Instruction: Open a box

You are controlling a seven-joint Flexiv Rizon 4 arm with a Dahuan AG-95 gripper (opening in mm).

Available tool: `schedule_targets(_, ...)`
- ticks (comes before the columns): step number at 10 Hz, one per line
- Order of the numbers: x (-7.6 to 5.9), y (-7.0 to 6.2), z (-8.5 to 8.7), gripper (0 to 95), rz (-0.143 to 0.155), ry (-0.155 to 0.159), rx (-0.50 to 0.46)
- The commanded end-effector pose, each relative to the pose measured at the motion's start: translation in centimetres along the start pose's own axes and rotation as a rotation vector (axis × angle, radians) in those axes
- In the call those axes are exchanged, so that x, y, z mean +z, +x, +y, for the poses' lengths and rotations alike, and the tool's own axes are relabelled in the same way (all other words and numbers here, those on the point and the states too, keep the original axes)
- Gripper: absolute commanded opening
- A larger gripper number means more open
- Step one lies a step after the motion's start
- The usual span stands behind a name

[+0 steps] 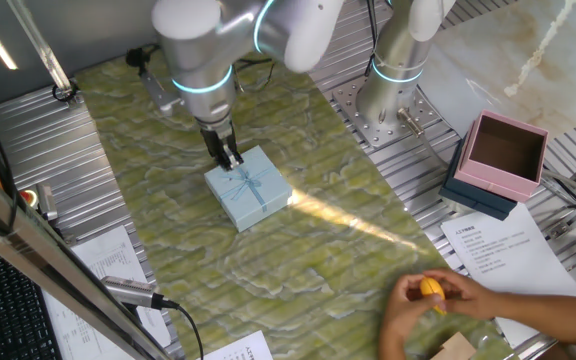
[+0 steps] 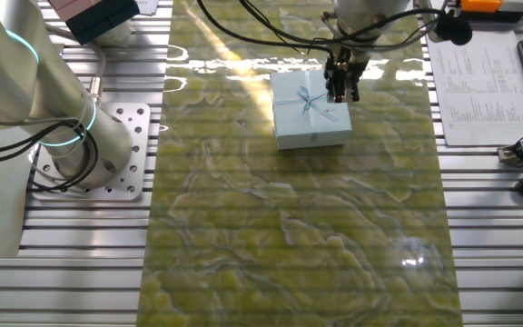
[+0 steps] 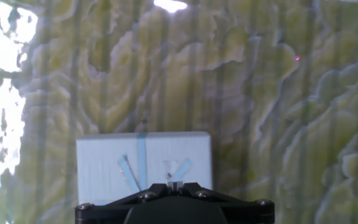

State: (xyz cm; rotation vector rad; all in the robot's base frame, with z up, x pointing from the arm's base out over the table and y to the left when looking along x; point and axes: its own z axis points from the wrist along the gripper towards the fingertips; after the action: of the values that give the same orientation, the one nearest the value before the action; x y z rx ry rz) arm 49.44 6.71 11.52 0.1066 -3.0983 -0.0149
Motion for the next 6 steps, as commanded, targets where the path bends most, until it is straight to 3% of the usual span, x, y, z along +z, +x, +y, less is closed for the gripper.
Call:
schedule_targets(1,1.3,0.1,0.1,19.0,-0.006,0.0,0.0)
schedule_targets(3,2.0,0.4,0.0,19.0,-0.01,0.001,-0.003)
schedule_targets(4,2.4,0.8,0.0,38.0,-0.01,-0.002,-0.004)
schedule_targets(6,2.6,1.4,0.4,38.0,-0.006,0.002,0.0)
